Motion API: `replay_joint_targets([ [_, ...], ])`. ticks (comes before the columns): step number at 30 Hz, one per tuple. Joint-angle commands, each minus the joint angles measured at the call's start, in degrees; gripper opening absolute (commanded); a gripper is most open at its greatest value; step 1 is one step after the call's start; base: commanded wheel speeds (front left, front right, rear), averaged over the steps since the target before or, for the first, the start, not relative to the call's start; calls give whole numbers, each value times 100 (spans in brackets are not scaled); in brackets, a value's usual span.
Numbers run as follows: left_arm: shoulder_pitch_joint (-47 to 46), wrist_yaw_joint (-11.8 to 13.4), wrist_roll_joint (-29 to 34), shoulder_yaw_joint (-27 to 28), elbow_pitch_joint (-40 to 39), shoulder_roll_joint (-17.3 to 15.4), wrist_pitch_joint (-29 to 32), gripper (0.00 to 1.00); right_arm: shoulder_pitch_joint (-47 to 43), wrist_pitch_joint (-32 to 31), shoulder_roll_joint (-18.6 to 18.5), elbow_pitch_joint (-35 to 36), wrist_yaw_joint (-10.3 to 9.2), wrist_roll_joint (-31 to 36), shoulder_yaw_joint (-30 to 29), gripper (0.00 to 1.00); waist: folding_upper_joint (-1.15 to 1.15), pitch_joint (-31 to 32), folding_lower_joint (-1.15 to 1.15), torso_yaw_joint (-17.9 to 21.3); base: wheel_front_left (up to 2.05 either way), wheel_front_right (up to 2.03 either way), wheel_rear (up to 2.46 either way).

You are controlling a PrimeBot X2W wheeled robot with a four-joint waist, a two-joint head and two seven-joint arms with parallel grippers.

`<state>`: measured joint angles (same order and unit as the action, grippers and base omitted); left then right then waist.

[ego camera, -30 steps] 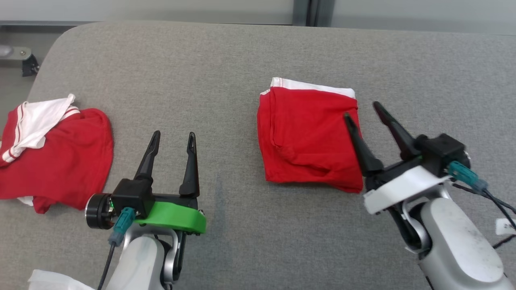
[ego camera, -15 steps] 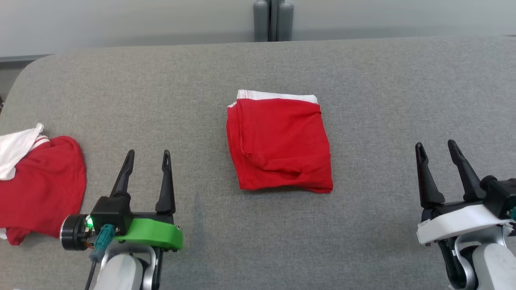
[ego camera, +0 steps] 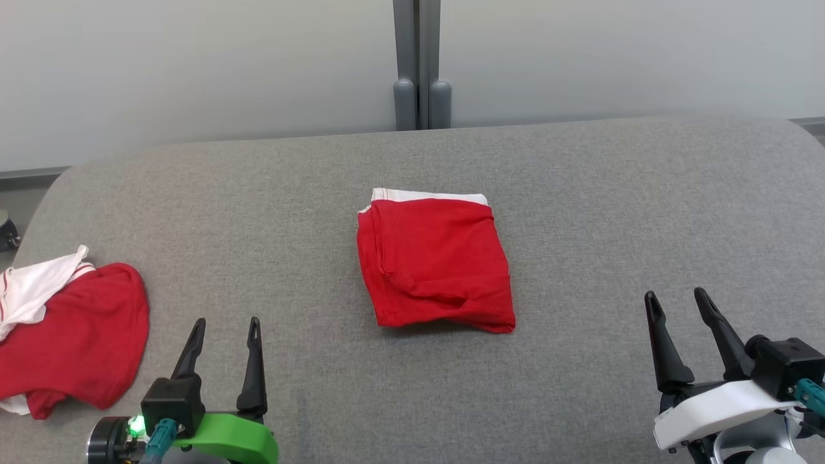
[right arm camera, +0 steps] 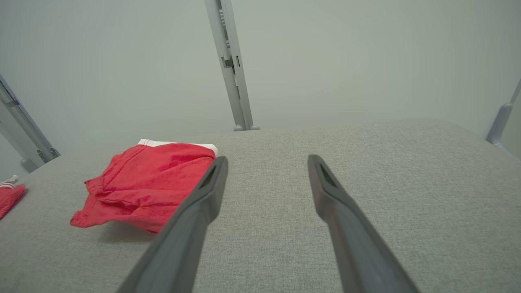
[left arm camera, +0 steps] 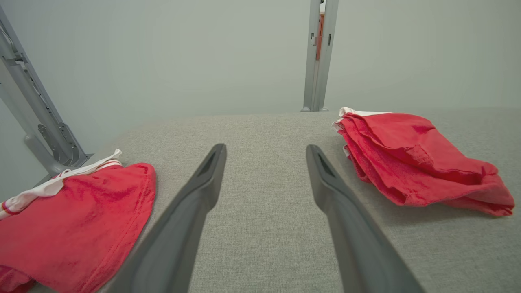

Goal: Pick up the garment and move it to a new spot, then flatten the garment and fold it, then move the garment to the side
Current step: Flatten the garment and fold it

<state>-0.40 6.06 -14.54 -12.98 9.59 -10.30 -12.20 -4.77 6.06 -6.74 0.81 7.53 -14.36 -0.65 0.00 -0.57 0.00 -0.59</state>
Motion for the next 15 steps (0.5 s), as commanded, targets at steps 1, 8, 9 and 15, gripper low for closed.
replay_joint_targets([
  [1, 94, 12, -51, -2, -37, -55, 14, 100, -87, -36, 29, 62, -8, 16, -28, 100, 0, 99, 0, -23, 0, 0, 0],
  [8, 137, 30, -85, -40, -94, -81, 53, 100, -207, -119, 107, 143, -8, 38, -103, 100, 0, 132, 0, -40, 0, 0, 0],
  [9, 135, 34, -89, -43, -92, -84, 57, 100, -210, -120, 112, 148, -8, 39, -107, 100, 0, 132, 0, -40, 0, 0, 0],
  [15, 87, 39, -105, -76, -65, -95, 59, 100, -219, -151, 138, 171, -8, 40, -133, 100, 0, 131, 0, -42, 0, 0, 0],
])
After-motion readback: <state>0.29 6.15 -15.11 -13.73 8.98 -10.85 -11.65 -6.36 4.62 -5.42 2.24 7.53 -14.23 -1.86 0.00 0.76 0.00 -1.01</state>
